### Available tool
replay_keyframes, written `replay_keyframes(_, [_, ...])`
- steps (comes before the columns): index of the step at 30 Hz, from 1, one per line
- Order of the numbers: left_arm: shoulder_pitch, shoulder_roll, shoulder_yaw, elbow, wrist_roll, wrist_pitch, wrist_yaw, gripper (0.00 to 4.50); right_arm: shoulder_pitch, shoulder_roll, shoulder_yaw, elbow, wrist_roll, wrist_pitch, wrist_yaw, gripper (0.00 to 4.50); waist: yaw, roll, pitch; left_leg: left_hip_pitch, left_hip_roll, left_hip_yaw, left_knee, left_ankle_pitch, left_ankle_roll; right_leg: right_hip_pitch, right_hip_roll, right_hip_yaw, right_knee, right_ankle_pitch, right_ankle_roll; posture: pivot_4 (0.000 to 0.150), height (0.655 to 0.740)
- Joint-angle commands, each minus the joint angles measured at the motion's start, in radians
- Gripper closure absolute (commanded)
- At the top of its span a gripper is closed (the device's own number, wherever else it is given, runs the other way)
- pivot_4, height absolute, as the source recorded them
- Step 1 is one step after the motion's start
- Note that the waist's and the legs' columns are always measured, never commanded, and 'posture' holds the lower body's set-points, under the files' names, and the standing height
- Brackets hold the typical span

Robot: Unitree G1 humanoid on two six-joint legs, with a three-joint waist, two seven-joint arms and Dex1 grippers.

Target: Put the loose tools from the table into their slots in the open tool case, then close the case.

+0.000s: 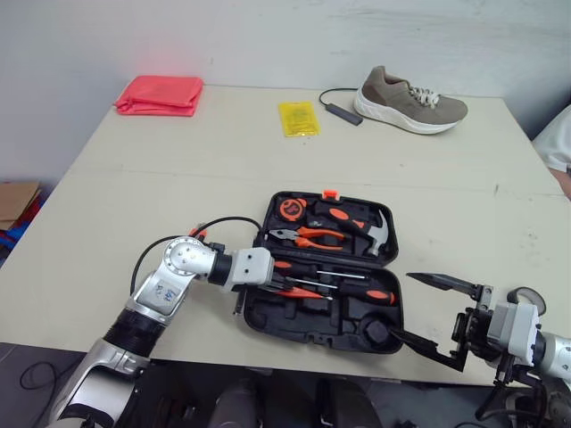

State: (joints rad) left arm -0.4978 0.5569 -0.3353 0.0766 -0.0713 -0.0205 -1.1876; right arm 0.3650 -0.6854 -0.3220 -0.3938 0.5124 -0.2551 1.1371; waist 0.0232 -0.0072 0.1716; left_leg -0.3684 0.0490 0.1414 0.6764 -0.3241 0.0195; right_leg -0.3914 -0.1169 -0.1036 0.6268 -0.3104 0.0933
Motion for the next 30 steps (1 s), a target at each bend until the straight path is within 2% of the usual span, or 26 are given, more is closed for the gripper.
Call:
replay_keyframes(1, [0.030,0.018,-0.062,0.043,0.089,-0.004,0.009,4.46,0.006,0.011,-0.023,0.024,0.002,-0.056,0.017,0.00,0.000,0.001,-0.001,0.000,0.000,0.000,0.000,0.000,0.000,0.000,0.000,0.000,0.000,0.000,0.000,0.150,0.7400])
replay_keyframes(5, [0.033,-0.013,0.012,0.037,-0.016,-0.047,0.013,4.46,0.012,0.018,-0.045,0.062,-0.002,-0.095,0.011,0.00,0.001,0.002,-0.001,0.000,0.000,0.000,0.000,0.000,0.001,0.001,-0.001,0.000,0.000,0.000,0.000,0.150,0.7400])
replay_keyframes(8, [0.072,0.019,0.163,-0.041,-0.236,-0.079,-0.086,4.46,0.053,0.008,-0.127,0.128,0.006,-0.146,0.028,0.00,-0.001,0.002,-0.001,-0.001,0.000,0.000,0.000,-0.001,0.001,-0.001,-0.002,0.001,0.000,0.000,0.000,0.150,0.7400])
replay_keyframes(9, [0.087,0.041,0.233,-0.067,-0.290,-0.030,-0.063,4.46,0.084,-0.001,-0.181,0.160,0.021,-0.158,0.046,0.00,-0.001,0.002,0.000,-0.001,0.000,0.000,0.000,-0.001,0.001,-0.001,-0.002,0.001,0.000,0.000,0.000,0.150,0.7400])
replay_keyframes(10, [0.108,0.074,0.299,-0.081,-0.327,0.018,-0.040,3.94,0.118,-0.011,-0.241,0.195,0.041,-0.163,0.065,0.00,-0.002,0.001,0.001,-0.002,0.001,0.000,0.000,-0.002,0.000,-0.001,-0.002,0.001,-0.001,0.000,0.000,0.150,0.7400])
replay_keyframes(12, [0.151,0.135,0.401,-0.087,-0.367,0.083,-0.004,3.21,0.167,-0.026,-0.336,0.255,0.071,-0.168,0.096,0.00,-0.002,0.001,0.002,-0.002,0.001,0.000,0.000,-0.002,0.000,-0.001,-0.003,0.002,-0.001,0.000,-0.001,0.150,0.7400])
replay_keyframes(16, [0.263,0.241,0.598,-0.018,-0.370,0.114,0.071,1.40,0.240,-0.041,-0.488,0.410,0.107,-0.177,0.148,0.00,-0.009,0.001,0.001,0.002,-0.001,0.000,-0.007,-0.004,0.005,0.000,-0.011,0.001,-0.002,0.000,-0.001,0.150,0.7400])
replay_keyframes(17, [0.292,0.263,0.650,0.012,-0.363,0.108,0.092,1.40,0.253,-0.042,-0.521,0.460,0.111,-0.188,0.159,0.00,-0.010,0.001,0.001,0.002,-0.002,0.000,-0.008,-0.004,0.006,0.000,-0.012,0.001,-0.002,0.000,-0.001,0.150,0.7400])
replay_keyframes(18, [0.326,0.287,0.707,0.055,-0.352,0.099,0.108,0.66,0.264,-0.044,-0.554,0.520,0.108,-0.208,0.170,0.00,-0.012,0.001,0.002,0.002,-0.002,0.000,-0.009,-0.004,0.006,0.000,-0.013,0.001,-0.003,0.000,-0.001,0.150,0.7400])
replay_keyframes(19, [0.358,0.311,0.758,0.106,-0.347,0.090,0.119,0.53,0.273,-0.045,-0.581,0.574,0.109,-0.211,0.174,0.00,-0.013,0.001,0.002,0.002,-0.002,0.000,-0.010,-0.004,0.006,-0.001,-0.013,0.002,-0.003,0.000,-0.001,0.150,0.7400])
replay_keyframes(20, [0.391,0.333,0.798,0.159,-0.336,0.068,0.128,0.12,0.275,-0.048,-0.603,0.631,0.103,-0.235,0.181,0.00,-0.017,0.000,0.002,0.002,-0.002,0.000,-0.011,-0.004,0.006,-0.001,-0.013,0.002,-0.004,-0.001,-0.001,0.150,0.7400])
replay_keyframes(24, [0.511,0.410,0.920,0.366,-0.306,-0.006,0.144,0.06,0.275,-0.069,-0.661,0.829,0.089,-0.303,0.196,0.00,-0.029,0.000,0.002,0.002,-0.001,0.000,-0.014,-0.004,0.003,-0.002,-0.012,0.000,-0.005,-0.002,-0.003,0.150,0.7400])
replay_keyframes(30, [0.555,0.442,0.991,0.427,-0.315,-0.013,0.170,0.06,0.233,-0.096,-0.649,0.916,0.085,-0.345,0.192,0.00,-0.028,0.001,0.002,0.005,-0.001,-0.001,-0.014,-0.008,-0.002,-0.001,-0.015,0.003,-0.005,-0.002,-0.003,0.150,0.7400])
